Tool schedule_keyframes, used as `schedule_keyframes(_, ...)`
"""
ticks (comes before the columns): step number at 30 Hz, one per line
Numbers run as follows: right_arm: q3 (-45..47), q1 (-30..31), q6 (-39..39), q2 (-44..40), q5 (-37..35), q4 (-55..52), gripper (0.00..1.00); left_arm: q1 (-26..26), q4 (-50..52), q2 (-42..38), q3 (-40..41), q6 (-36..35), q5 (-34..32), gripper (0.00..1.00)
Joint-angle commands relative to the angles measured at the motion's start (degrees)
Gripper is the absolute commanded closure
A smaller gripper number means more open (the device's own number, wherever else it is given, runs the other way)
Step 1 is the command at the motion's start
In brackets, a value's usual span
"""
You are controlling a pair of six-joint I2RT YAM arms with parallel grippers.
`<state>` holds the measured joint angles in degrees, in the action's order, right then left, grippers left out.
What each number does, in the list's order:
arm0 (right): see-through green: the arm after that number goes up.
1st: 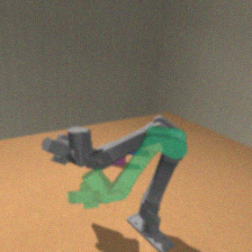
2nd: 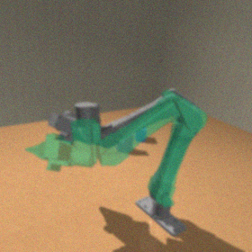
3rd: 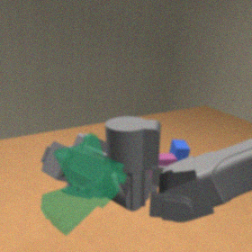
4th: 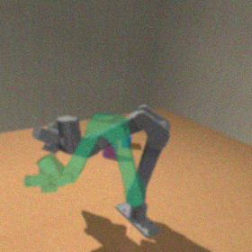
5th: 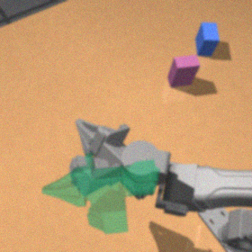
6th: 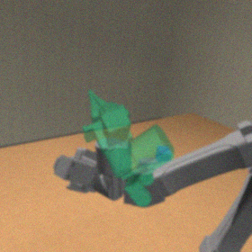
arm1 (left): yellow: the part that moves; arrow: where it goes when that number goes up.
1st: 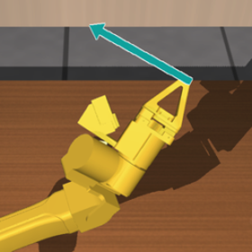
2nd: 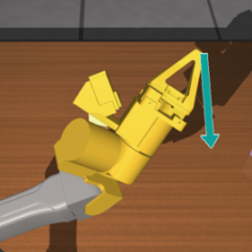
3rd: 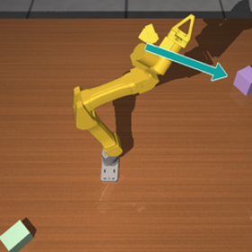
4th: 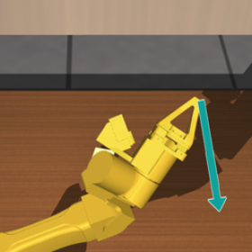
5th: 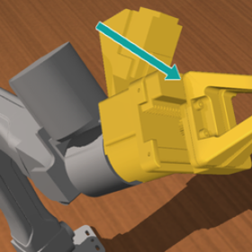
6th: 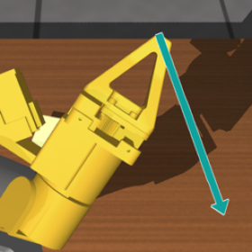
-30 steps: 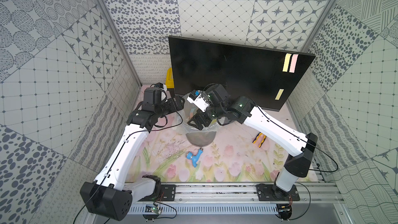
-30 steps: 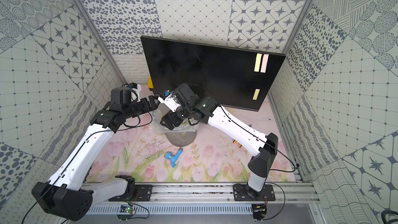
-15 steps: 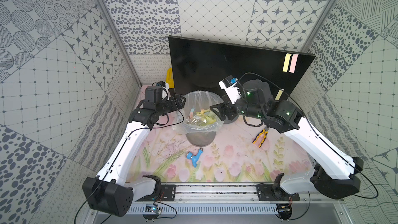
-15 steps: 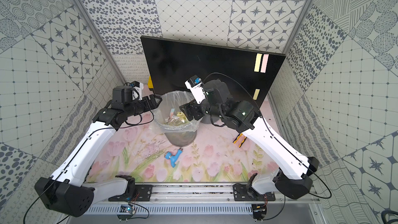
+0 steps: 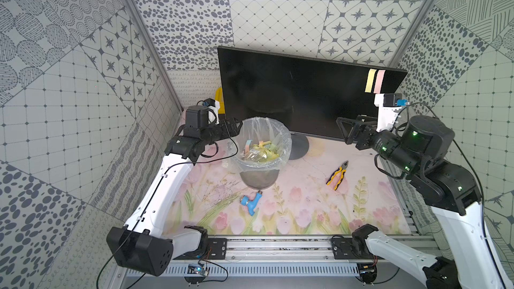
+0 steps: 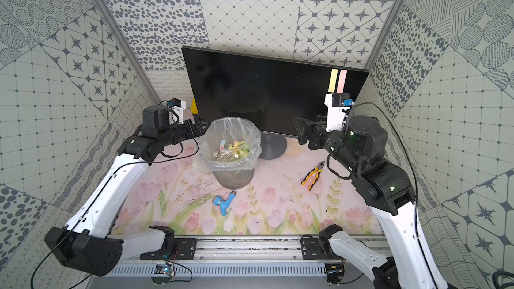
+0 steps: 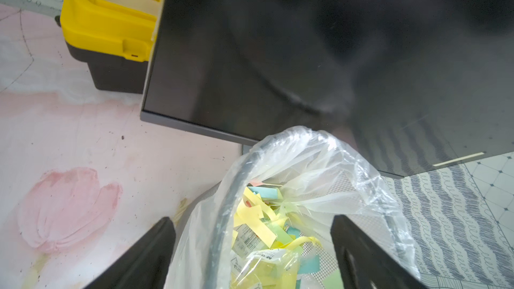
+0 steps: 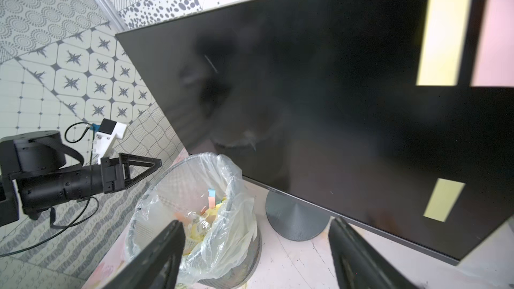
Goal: Remove the sticky note from the monitor
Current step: Tear off the sticky note from the monitor.
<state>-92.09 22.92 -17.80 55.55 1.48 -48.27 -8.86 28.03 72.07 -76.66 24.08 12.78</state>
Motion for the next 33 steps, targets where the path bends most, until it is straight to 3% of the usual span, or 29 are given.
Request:
schedule_keyframes(1, 0.3, -8.7, -3.0, 1.4, 10.0, 0.9, 0.16, 0.0, -5.5, -0.2, -3.6, -3.7, 5.7, 0.07)
schedule_keyframes(9, -1.2, -35.1, -8.5, 1.8, 32.6, 4.9, 0.19, -2.4, -7.8, 2.8, -11.3, -1.9, 10.0, 0.06)
schedule_keyframes(12, 4.2, -46.0, -16.6, 0.7, 43.9, 16.4, 0.21, -5.3, -8.6, 5.8, -15.4, -1.9, 11.5, 0.05)
schedule_keyframes(15, 11.6, -51.9, -28.6, -0.3, 50.9, 31.6, 0.23, -9.1, -8.5, 9.2, -19.5, -2.5, 13.1, 0.05)
schedule_keyframes(18, 17.1, -54.8, -38.4, 0.0, 54.5, 45.3, 0.26, -12.2, -8.3, 12.5, -23.0, -2.6, 14.6, 0.06)
schedule_keyframes(26, 22.5, -55.1, -53.1, 3.7, 55.5, 64.6, 0.32, -19.1, -10.9, 19.1, -27.4, -0.6, 17.4, 0.08)
schedule_keyframes(33, 22.5, -53.5, -56.0, 7.3, 54.9, 68.1, 0.43, -24.0, -12.1, 26.0, -33.1, 0.1, 19.3, 0.09)
